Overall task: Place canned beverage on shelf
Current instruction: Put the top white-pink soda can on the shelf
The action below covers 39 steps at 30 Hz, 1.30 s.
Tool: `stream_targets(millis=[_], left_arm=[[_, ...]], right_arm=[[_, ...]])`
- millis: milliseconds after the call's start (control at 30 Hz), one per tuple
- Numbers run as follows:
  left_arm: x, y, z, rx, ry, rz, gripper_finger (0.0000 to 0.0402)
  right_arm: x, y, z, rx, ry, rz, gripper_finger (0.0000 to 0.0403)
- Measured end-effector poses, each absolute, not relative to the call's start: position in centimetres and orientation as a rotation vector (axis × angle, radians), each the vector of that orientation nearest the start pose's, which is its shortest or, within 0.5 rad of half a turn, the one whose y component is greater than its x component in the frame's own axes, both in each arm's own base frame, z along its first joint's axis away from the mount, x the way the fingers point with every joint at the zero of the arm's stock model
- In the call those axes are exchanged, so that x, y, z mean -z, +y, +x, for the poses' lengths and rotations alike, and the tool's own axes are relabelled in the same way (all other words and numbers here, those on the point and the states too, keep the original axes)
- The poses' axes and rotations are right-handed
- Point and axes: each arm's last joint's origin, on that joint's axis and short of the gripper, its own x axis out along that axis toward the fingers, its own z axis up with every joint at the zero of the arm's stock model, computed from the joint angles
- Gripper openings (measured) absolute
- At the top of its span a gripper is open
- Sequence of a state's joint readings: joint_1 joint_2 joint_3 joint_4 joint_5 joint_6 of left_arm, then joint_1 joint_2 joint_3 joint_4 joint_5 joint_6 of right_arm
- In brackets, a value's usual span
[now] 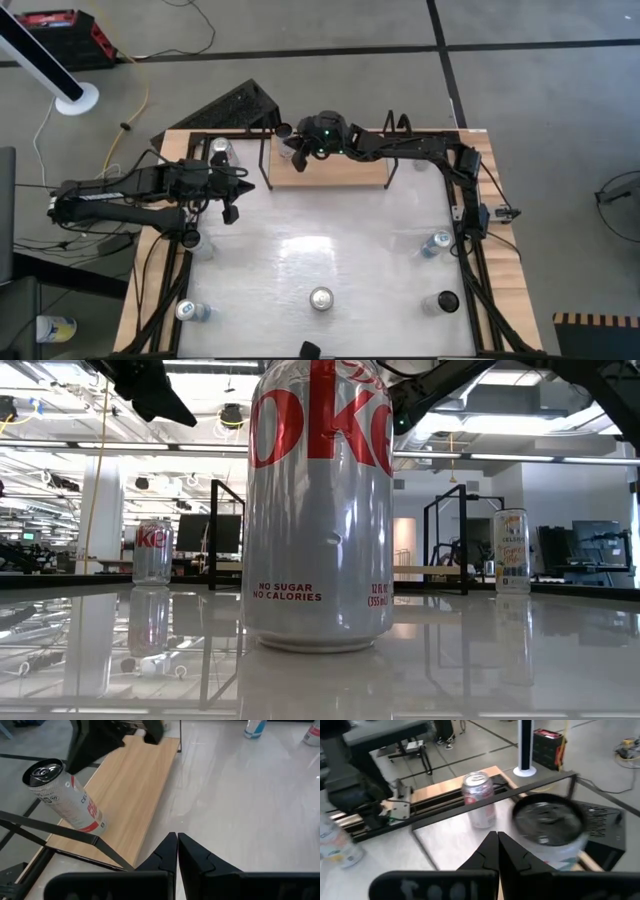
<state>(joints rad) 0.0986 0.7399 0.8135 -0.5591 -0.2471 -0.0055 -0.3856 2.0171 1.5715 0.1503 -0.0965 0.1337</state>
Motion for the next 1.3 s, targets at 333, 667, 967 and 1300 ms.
stream_targets(millis=[333, 667, 967, 1300], left_arm=[[-31.5, 2.2, 14.8, -0.338, 0.485, 0.025, 0.0000], [-31.4, 2.2, 14.8, -0.338, 0.488, 0.028, 0.0000], [-31.6, 2.2, 14.9, -0.341, 0.465, 0.030, 0.0000], [-31.5, 2.2, 14.9, -0.337, 0.477, 0.035, 0.0000]], right_arm=[[-26.0, -18.1, 43.6, 0.287, 0.298, 0.182, 0.0020], [-26.0, -17.7, 43.8, 0.258, 0.298, 0.142, 0.0020], [-23.6, -17.9, 44.9, 0.242, 0.297, 0.164, 0.0020], [-21.2, -18.8, 45.8, 0.261, 0.272, 0.186, 0.0020]])
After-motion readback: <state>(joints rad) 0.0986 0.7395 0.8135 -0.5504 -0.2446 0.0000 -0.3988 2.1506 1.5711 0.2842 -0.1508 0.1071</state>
